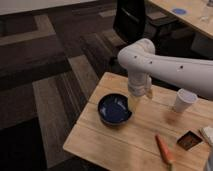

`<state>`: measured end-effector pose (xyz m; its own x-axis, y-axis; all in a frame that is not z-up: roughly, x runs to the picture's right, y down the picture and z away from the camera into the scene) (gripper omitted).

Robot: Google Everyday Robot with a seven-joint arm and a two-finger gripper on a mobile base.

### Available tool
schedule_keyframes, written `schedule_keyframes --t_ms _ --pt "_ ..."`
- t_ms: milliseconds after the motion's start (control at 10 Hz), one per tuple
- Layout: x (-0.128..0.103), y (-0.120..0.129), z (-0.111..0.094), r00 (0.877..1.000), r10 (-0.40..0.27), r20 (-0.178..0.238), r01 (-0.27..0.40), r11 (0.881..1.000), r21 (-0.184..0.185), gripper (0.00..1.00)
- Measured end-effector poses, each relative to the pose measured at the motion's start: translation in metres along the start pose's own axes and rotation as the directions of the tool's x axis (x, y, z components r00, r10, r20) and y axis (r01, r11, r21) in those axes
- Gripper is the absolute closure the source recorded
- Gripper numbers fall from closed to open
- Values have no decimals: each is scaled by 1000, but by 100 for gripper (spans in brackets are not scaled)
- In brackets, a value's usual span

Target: Place the eraser in the ceramic cup

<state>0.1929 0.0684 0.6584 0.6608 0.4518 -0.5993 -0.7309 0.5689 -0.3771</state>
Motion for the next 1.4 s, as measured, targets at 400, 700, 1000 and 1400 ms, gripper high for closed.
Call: schedule_keyframes --t_ms 400,700,1000,1400 --pt "71 -51 18 996 13 91 -13 1000 -4 35" --pt "69 -51 19 995 12 99 -11 1000 -7 35" --pt "77 -52 31 996 40 84 -38 999 -26 35" --pt "111 -71 62 983 157 100 -151 986 -66 35"
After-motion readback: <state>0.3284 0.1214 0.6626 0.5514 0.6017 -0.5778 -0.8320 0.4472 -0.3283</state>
